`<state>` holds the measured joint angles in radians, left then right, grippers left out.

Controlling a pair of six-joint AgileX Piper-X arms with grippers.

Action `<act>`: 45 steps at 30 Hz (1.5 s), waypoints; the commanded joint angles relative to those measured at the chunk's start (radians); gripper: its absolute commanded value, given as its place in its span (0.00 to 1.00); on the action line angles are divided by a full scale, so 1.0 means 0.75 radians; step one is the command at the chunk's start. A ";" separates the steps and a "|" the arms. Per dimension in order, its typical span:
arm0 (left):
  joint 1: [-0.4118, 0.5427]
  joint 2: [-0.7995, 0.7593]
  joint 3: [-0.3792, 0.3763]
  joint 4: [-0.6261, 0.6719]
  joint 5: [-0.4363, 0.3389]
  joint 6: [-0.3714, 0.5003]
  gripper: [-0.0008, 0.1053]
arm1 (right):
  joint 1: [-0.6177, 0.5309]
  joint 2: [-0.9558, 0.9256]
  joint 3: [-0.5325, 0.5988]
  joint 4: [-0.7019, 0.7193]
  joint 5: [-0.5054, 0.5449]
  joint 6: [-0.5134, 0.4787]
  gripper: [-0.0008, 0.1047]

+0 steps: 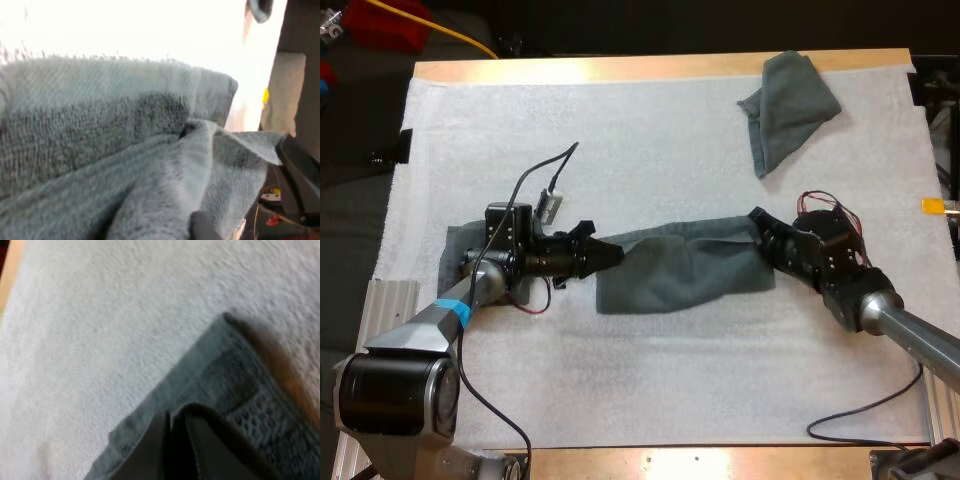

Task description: Pick towel from pile, fold and stack

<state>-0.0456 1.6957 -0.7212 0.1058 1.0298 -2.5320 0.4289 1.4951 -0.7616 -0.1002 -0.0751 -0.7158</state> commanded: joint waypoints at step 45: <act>0.049 -0.199 -0.008 -0.020 0.128 0.175 0.65 | -0.009 -0.010 -0.002 -0.197 -0.082 -0.131 0.73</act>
<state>-0.0102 1.5704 -0.7212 0.0903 1.1148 -2.4176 0.4289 1.5032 -0.7616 -0.2532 -0.1246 -0.7967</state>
